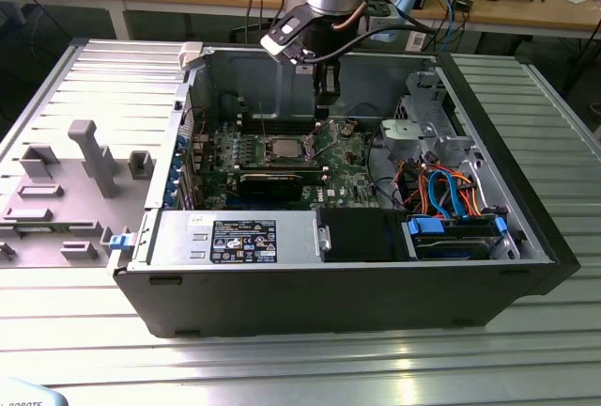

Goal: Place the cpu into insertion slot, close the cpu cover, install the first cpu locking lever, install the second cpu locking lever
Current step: 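Close the cpu cover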

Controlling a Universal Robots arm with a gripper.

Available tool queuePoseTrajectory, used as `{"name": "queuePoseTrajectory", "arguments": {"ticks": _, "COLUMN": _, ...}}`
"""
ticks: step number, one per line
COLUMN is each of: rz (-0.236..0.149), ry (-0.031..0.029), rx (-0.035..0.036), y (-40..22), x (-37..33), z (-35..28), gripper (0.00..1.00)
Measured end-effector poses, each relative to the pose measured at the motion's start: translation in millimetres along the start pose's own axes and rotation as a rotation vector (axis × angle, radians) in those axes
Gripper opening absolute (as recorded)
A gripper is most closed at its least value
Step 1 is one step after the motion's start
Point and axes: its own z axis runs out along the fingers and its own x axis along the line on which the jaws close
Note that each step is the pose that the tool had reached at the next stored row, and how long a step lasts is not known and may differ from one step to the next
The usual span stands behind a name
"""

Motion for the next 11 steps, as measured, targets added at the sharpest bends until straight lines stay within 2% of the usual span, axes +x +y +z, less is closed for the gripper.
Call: {"name": "queuePoseTrajectory", "arguments": {"ticks": 11, "rz": 0.000, "ry": 0.0000, "rx": 0.0000, "y": 4.1, "x": 0.0, "z": 0.1, "gripper": 0.11}}
